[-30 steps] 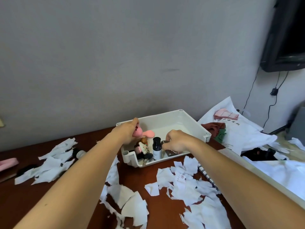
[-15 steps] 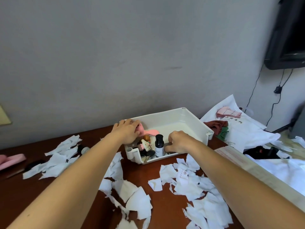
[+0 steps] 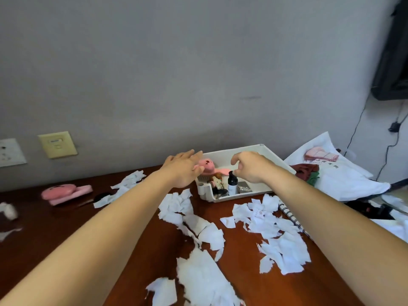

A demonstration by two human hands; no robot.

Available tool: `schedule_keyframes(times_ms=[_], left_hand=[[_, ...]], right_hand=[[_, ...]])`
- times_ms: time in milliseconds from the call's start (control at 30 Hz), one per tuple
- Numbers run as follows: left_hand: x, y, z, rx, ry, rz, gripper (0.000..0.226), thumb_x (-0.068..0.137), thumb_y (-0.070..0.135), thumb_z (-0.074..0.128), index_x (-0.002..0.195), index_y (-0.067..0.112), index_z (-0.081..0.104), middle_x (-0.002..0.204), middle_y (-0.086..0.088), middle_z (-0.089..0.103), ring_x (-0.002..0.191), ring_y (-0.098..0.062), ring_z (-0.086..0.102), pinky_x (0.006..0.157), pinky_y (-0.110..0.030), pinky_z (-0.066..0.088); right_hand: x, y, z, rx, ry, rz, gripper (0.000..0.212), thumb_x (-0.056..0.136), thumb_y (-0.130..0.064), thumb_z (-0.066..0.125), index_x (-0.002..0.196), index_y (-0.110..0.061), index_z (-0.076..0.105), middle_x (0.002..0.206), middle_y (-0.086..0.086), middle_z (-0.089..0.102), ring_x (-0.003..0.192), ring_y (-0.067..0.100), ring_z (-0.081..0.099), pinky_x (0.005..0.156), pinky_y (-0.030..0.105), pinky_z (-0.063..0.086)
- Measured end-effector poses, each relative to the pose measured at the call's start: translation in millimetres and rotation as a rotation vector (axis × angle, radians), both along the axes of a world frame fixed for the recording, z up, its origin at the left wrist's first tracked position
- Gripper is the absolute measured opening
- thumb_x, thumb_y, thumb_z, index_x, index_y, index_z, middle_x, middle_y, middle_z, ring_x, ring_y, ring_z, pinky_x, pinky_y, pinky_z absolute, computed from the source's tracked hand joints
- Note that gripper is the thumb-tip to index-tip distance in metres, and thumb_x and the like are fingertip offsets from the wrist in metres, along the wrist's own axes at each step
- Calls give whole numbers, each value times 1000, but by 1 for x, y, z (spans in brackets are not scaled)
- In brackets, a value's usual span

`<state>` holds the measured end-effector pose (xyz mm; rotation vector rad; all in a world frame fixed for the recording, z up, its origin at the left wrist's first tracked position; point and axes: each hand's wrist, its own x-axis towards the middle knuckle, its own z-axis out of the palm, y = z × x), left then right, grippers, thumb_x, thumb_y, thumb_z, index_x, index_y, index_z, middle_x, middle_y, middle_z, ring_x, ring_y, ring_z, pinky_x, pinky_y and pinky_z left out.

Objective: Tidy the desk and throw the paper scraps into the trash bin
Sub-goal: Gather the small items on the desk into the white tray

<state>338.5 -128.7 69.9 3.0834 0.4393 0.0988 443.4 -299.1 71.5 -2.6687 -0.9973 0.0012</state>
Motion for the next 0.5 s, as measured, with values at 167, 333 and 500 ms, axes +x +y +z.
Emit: schedule_keyframes(times_ms=[167, 333, 500], left_hand=[[-58, 6, 19, 49, 91, -25, 57, 100, 45, 25, 151, 27, 8, 160, -1, 9, 147, -22, 11, 117, -42, 13], [-125, 22, 20, 29, 141, 28, 58, 99, 48, 26, 151, 28, 9, 160, 0, 10, 147, -19, 11, 119, -41, 13], [-200, 28, 13, 33, 185, 82, 58, 99, 48, 27, 151, 30, 9, 160, 3, 11, 147, -19, 12, 119, -42, 13]], right_hand=[[-53, 20, 23, 13, -60, 139, 37, 90, -31, 56, 124, -20, 56, 116, 5, 62, 107, 27, 57, 91, 39, 49], [-113, 45, 22, -40, -51, 283, 33, 90, -27, 57, 123, -21, 57, 119, 4, 62, 105, 25, 58, 89, 37, 50], [-174, 67, 8, -107, 43, 456, 34, 90, -26, 56, 124, -21, 57, 123, 2, 60, 99, 21, 59, 83, 30, 48]])
